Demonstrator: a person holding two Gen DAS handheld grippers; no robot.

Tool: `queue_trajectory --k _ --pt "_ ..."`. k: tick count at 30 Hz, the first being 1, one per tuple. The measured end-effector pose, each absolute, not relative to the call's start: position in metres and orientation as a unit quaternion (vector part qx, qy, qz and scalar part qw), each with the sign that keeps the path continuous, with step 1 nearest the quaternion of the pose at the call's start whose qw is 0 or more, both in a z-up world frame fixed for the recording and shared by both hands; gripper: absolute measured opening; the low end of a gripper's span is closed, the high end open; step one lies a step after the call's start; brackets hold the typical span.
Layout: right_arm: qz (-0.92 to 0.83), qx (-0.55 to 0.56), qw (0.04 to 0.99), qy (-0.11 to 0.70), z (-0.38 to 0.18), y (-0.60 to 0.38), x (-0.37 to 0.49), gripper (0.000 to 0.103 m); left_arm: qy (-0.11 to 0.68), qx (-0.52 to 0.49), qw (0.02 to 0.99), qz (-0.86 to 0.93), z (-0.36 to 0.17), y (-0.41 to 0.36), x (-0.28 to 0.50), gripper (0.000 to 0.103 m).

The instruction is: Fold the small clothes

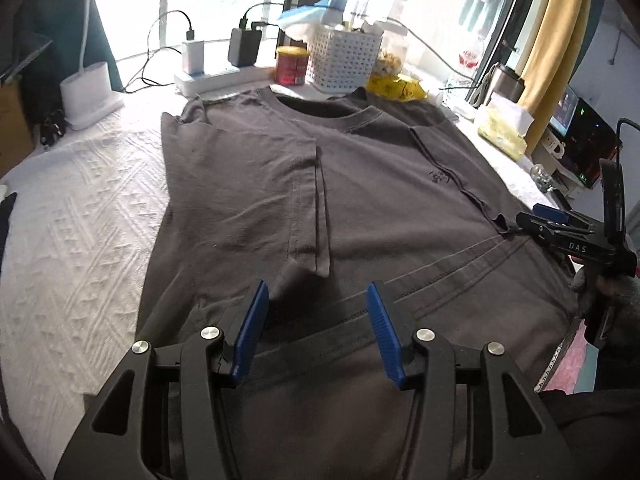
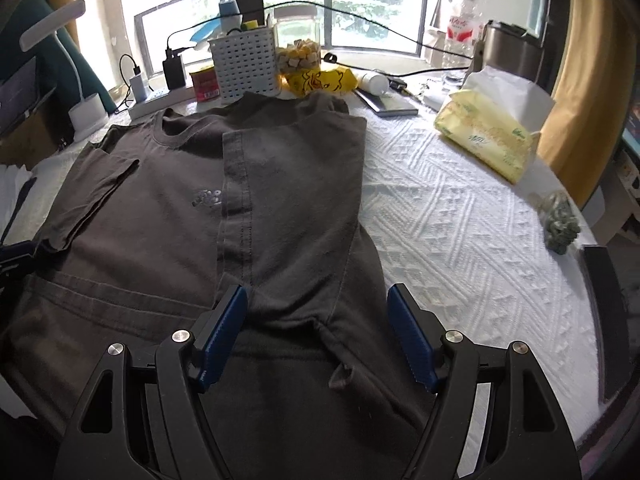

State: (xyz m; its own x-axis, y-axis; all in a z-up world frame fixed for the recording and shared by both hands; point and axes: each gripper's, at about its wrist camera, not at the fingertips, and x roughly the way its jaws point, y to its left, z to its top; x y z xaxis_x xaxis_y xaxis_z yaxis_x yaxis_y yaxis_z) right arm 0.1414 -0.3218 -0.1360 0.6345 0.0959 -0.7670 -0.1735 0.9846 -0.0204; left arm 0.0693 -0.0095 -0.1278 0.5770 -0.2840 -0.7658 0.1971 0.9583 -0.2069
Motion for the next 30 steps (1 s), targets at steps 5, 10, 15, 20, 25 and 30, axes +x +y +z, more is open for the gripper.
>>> queue_trajectory --k 5,10,15,20,25,30 --pt "0.059 -0.046 0.908 0.413 -0.127 -0.333 0.121 0.076 0.426 -0.055 0.892 -0.136 -0.124 -0.009 0.054 0.051" --pt "0.039 -0.038 0.91 0.411 -0.124 -0.352 0.103 0.076 0.416 -0.055 0.899 -0.128 -0.12 -0.01 0.039 0.051" --pt "0.037 -0.03 0.912 0.408 -0.125 -0.369 0.087 0.076 0.401 -0.053 0.91 -0.096 -0.114 -0.003 0.025 0.051" --pt "0.064 -0.029 0.91 0.408 -0.129 -0.371 0.075 0.064 0.397 -0.05 0.915 -0.043 -0.112 0.017 0.011 0.051" --pt "0.092 -0.03 0.91 0.403 -0.131 -0.362 0.077 0.052 0.406 -0.048 0.913 0.014 -0.121 0.045 0.001 0.051" --pt "0.098 -0.043 0.907 0.407 -0.138 -0.352 0.091 0.043 0.416 -0.061 0.906 0.05 -0.131 0.064 -0.002 0.051"
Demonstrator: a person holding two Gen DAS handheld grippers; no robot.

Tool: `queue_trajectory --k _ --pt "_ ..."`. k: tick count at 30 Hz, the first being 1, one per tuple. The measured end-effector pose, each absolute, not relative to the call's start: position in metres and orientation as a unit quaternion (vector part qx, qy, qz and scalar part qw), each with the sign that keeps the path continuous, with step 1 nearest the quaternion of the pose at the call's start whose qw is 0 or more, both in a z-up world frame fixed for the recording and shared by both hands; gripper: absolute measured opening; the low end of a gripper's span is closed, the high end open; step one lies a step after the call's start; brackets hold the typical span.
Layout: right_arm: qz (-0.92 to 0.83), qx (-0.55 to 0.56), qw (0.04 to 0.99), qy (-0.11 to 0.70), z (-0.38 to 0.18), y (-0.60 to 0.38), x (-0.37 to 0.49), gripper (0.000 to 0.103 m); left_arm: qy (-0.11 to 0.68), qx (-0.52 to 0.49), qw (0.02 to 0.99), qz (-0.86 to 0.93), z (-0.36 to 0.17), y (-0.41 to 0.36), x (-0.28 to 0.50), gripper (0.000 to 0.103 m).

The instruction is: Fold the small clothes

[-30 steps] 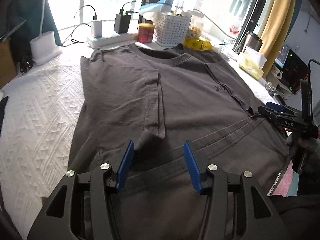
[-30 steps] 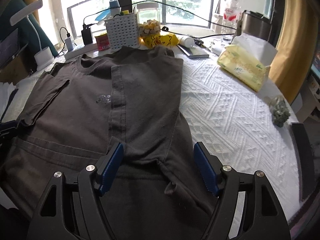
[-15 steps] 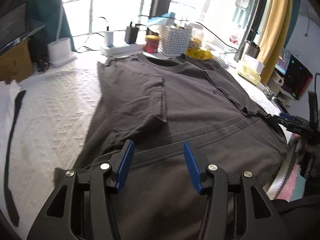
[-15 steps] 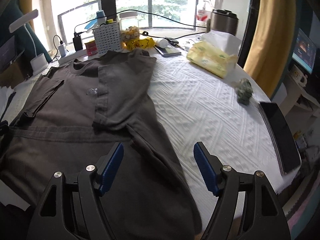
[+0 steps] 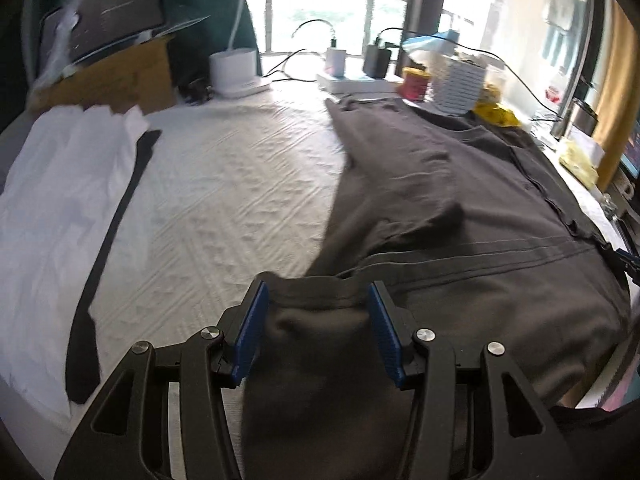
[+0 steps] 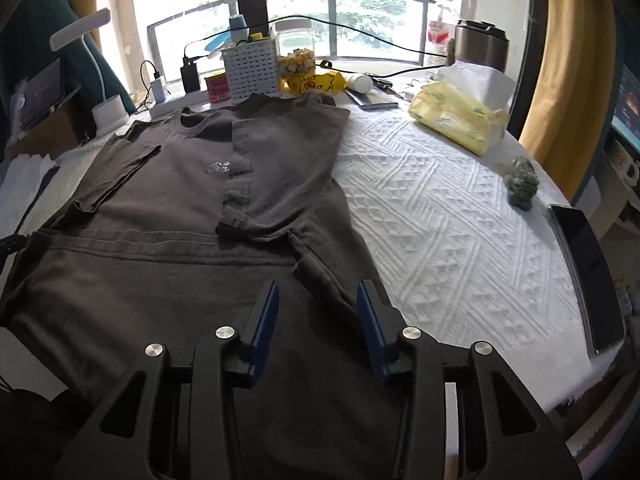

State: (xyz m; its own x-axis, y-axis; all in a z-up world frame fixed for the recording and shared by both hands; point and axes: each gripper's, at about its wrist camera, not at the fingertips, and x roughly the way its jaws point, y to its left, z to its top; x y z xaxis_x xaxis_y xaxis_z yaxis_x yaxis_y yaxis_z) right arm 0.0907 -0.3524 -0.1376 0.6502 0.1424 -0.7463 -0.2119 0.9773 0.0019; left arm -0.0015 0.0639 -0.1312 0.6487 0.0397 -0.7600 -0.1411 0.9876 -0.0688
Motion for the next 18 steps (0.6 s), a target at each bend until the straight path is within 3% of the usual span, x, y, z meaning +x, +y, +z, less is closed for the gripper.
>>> queue_trajectory --k 5,7,13,14,15,18 --pt "0.082 -0.071 0.9 0.423 -0.147 -0.347 0.102 0.025 0.427 -0.07 0.899 0.074 -0.14 0.073 -0.002 0.051" --pt "0.081 -0.077 0.9 0.42 -0.147 -0.347 0.102 0.009 0.43 -0.076 0.896 0.078 -0.144 0.074 -0.002 0.051" --pt "0.078 -0.082 0.915 0.388 -0.124 -0.353 0.088 0.007 0.425 -0.065 0.9 0.066 -0.145 0.07 -0.003 0.05" --pt "0.073 -0.08 0.918 0.382 -0.119 -0.356 0.085 0.007 0.424 -0.065 0.901 0.061 -0.144 0.069 -0.004 0.042" --pt "0.071 -0.077 0.92 0.377 -0.115 -0.359 0.083 0.007 0.427 -0.065 0.9 0.057 -0.144 0.068 -0.004 0.024" --pt "0.063 -0.07 0.928 0.361 -0.103 -0.366 0.074 0.006 0.424 -0.054 0.903 0.052 -0.141 0.066 -0.01 0.004"
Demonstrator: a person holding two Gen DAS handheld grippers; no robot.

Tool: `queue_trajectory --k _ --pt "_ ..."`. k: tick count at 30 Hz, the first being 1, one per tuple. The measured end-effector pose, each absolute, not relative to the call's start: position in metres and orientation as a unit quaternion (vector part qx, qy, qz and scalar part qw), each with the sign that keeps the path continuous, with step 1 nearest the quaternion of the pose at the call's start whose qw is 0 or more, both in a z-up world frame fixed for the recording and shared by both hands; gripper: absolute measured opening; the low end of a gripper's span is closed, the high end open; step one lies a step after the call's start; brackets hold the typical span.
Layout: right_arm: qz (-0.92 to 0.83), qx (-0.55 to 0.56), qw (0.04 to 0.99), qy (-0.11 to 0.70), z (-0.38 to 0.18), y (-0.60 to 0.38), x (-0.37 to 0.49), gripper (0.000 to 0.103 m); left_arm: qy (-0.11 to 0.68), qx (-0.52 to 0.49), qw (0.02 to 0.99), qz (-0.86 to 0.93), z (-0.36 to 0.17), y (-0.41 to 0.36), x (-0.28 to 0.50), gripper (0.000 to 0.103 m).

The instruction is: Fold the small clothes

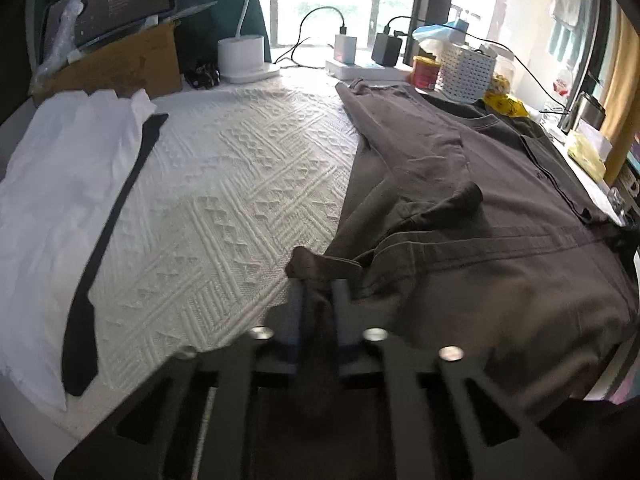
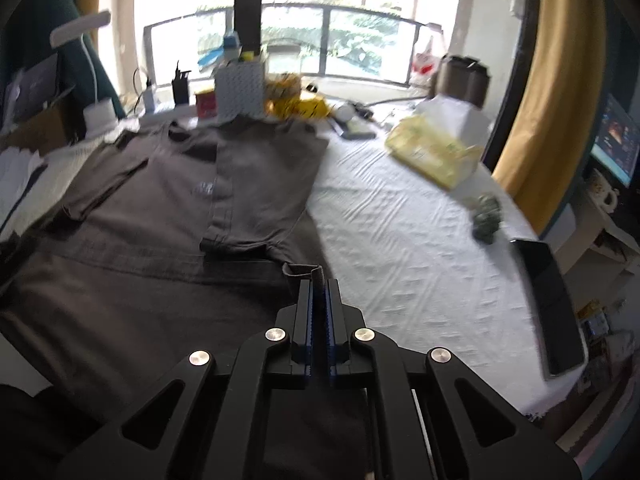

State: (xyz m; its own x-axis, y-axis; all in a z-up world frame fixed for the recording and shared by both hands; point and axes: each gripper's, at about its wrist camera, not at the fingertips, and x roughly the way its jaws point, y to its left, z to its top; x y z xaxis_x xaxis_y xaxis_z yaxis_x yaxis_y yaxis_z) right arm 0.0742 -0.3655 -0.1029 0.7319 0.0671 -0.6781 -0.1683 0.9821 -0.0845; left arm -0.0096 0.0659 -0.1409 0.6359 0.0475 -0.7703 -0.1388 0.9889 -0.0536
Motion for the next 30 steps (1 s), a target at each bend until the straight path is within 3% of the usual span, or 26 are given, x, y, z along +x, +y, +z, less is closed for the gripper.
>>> queue_trajectory --k 14,21,30 --pt "0.039 -0.054 0.949 0.308 -0.066 -0.385 0.032 0.006 0.317 -0.045 0.947 0.034 -0.076 0.065 -0.062 0.003" --pt "0.029 -0.049 0.949 0.309 -0.063 -0.396 0.038 0.006 0.277 -0.05 0.959 0.041 -0.059 0.072 -0.05 0.003" --pt "0.016 -0.03 0.93 0.366 -0.105 -0.411 0.049 0.006 0.351 -0.006 0.936 0.034 -0.098 0.057 -0.01 0.003"
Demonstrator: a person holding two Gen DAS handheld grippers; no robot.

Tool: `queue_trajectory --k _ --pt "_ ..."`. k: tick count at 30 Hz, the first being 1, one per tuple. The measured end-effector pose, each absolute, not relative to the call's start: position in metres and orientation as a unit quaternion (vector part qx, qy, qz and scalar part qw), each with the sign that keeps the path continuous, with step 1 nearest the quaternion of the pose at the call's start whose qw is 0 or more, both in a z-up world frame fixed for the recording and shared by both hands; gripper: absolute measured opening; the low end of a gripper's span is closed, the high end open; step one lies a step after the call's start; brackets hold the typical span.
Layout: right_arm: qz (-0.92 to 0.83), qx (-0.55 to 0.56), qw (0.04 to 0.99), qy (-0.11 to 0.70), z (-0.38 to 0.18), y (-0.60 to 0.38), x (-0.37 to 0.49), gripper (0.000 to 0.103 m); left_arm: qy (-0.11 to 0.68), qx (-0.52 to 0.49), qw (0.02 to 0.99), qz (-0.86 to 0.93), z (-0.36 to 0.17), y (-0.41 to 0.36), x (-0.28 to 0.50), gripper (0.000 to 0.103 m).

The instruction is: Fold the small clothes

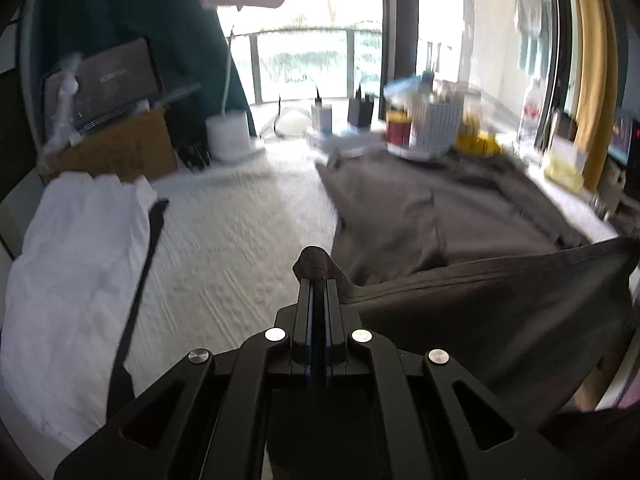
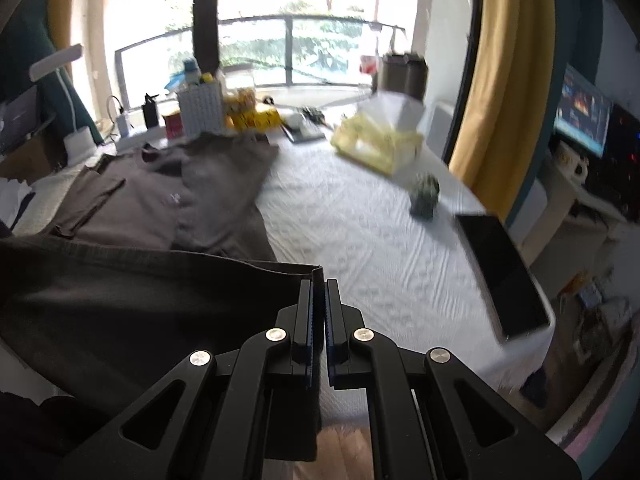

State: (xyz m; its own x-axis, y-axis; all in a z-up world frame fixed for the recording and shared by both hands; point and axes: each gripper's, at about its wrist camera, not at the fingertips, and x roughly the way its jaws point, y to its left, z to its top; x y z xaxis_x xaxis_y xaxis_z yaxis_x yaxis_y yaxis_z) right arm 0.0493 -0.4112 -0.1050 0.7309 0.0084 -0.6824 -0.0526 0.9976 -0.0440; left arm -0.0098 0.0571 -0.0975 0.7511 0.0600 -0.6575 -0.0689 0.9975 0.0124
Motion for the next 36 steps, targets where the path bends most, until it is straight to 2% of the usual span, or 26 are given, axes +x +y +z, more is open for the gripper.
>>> queue_trajectory --k 3,17,36 --pt "0.016 -0.023 0.931 0.364 -0.104 -0.415 0.052 0.006 0.362 -0.01 0.932 0.035 -0.101 0.058 -0.013 0.003" --pt "0.035 -0.027 0.947 0.318 -0.065 -0.407 0.098 0.006 0.289 -0.017 0.955 0.062 -0.049 0.057 0.004 0.003" --pt "0.054 -0.026 0.96 0.273 -0.036 -0.391 0.162 0.006 0.246 -0.007 0.966 0.08 -0.017 0.067 0.049 0.003"
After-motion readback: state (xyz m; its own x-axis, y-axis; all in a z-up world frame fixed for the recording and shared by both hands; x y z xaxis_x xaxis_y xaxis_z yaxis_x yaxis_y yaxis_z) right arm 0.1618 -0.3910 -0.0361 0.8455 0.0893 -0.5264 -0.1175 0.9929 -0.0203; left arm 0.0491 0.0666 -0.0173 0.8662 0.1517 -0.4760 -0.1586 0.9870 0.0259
